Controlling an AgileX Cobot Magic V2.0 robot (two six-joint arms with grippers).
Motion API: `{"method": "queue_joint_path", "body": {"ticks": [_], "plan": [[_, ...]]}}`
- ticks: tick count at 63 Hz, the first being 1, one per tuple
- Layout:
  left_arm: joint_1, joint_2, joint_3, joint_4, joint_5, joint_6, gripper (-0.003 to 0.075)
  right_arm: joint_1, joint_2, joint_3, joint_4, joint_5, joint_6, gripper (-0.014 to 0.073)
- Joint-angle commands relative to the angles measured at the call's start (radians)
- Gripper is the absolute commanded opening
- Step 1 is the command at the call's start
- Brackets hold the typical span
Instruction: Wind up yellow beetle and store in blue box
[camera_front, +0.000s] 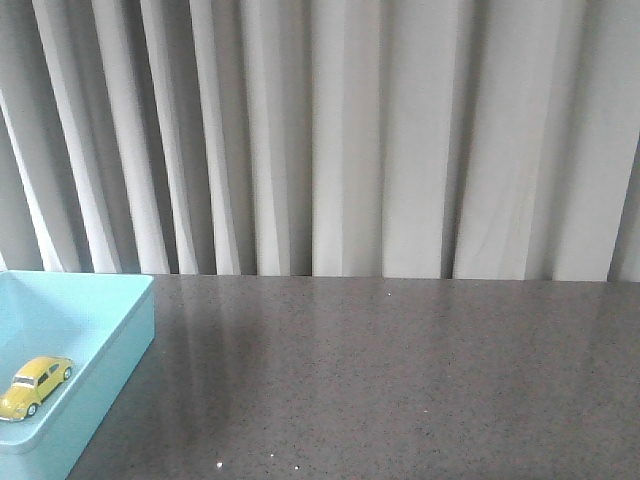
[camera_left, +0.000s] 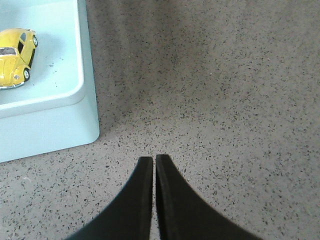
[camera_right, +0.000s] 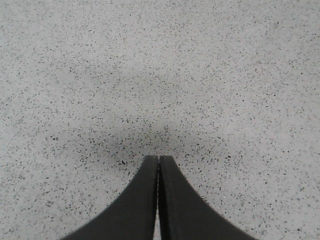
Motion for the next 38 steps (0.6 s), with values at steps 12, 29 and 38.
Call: {"method": "queue_joint_path", "body": {"ticks": [12, 29, 38], "plan": [[0.0, -0.004, -0.025, -0.006, -0.072, -0.01, -0.0007, 0.002, -0.009, -0.024, -0.004, -0.051, 0.0, -0.0007], [-0.001, -0.017, -0.012, 0.0, -0.081, -0.007, -0.0007, 0.002, -0.009, -0.024, -0.004, -0.05, 0.0, -0.0007], [0.003, -0.133, 0.081, 0.019, -0.118, -0.009, -0.0007, 0.002, -0.009, -0.024, -0.007, -0.05, 0.0, -0.0007]]}}
